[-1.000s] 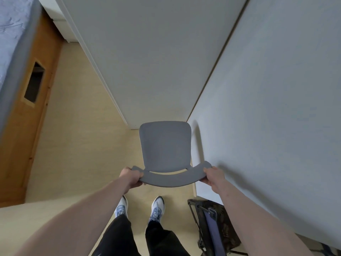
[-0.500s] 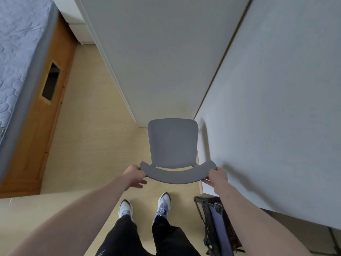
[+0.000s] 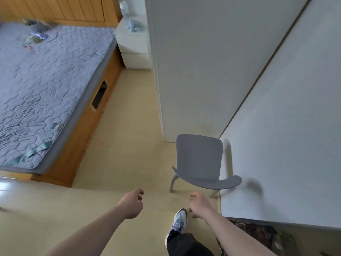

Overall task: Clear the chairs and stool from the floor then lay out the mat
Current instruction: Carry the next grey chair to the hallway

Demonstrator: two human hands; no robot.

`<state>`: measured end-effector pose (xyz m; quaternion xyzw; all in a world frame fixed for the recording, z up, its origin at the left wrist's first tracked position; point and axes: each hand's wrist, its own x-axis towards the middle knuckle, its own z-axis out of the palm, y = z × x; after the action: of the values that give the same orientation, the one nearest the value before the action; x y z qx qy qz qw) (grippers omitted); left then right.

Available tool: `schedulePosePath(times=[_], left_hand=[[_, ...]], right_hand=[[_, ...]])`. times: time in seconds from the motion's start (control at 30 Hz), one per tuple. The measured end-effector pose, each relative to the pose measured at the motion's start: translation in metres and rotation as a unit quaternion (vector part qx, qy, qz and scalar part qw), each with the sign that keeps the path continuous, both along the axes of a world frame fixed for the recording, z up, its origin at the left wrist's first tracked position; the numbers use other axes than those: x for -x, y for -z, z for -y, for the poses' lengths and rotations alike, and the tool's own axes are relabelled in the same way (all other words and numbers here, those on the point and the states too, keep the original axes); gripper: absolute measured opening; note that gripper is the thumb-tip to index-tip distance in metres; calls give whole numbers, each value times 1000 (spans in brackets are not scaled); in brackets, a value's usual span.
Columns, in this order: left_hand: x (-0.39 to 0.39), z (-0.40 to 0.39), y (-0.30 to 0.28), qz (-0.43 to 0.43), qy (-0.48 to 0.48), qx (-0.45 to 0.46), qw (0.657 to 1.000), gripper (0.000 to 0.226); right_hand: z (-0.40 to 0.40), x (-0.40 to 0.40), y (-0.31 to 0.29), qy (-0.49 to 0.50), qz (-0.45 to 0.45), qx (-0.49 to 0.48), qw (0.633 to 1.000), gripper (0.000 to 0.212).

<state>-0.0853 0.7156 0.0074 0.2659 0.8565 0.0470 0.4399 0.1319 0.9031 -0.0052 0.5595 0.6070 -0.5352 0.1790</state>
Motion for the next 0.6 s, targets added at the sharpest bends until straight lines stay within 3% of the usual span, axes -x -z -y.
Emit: schedulePosePath(times=[0.27, 0.6], left_hand=[[10, 203, -36, -83, -124, -6, 989, 54], [-6, 394, -71, -131, -320, -36, 938, 52]], right_hand=[[124, 86, -53, -250, -60, -81, 963, 45], [293, 187, -108, -482, -129, -132, 857, 47]])
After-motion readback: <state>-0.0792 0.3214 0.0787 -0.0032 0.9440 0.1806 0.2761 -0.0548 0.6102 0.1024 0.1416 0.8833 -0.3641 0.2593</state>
